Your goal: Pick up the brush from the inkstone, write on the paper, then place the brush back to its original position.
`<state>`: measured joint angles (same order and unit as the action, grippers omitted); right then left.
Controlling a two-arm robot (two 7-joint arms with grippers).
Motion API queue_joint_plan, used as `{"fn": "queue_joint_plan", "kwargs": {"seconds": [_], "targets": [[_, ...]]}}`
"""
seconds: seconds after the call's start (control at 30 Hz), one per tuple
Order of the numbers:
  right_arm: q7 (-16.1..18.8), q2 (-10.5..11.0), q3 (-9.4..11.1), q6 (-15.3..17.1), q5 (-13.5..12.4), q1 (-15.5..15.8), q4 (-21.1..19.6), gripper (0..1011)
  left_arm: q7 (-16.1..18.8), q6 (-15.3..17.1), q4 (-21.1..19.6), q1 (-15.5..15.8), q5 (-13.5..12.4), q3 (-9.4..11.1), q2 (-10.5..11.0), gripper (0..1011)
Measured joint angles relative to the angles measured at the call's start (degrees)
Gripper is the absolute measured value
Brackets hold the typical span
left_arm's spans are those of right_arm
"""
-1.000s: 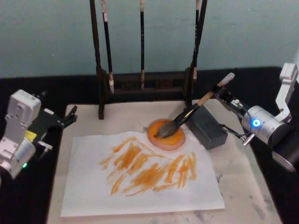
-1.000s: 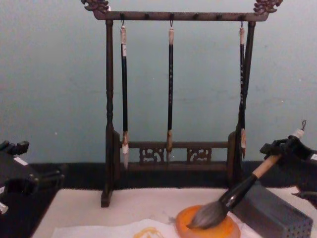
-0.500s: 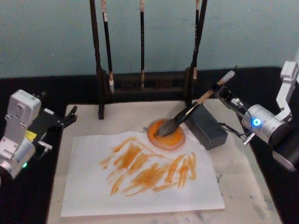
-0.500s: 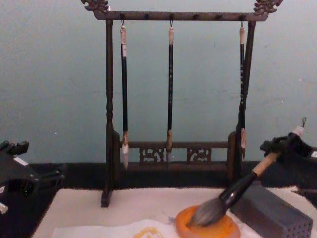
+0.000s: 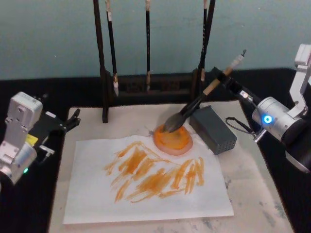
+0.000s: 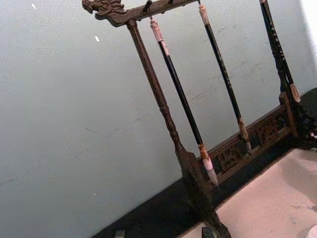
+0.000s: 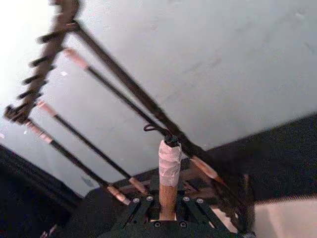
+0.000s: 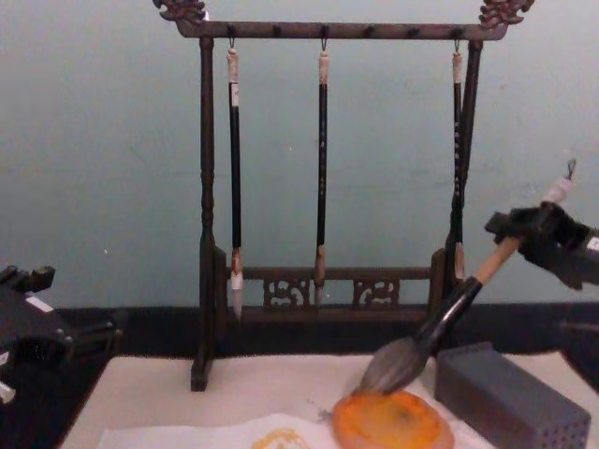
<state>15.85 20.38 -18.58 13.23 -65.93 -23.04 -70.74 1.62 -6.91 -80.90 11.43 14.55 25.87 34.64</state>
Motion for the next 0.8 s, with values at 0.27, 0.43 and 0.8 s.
{"fn": "queue_joint_plan", "kwargs": {"seconds": [0.27,0.43,0.8], "targets": [[1.1,3.56,-3.83,-5.61,6.91,1.37,-7.4,156,0.0,0.0,0.0,0.0,0.0,0.0,0.0,1001],[1.47,5.42,-5.62,-8.82,12.6,2.8,-11.43,156,0.0,0.0,0.0,0.0,0.0,0.0,0.0,1001],[3.42,8.47,-9.19,-16.08,25.47,5.35,-17.08,156,0.0,0.0,0.0,0.0,0.0,0.0,0.0,1001]]}}
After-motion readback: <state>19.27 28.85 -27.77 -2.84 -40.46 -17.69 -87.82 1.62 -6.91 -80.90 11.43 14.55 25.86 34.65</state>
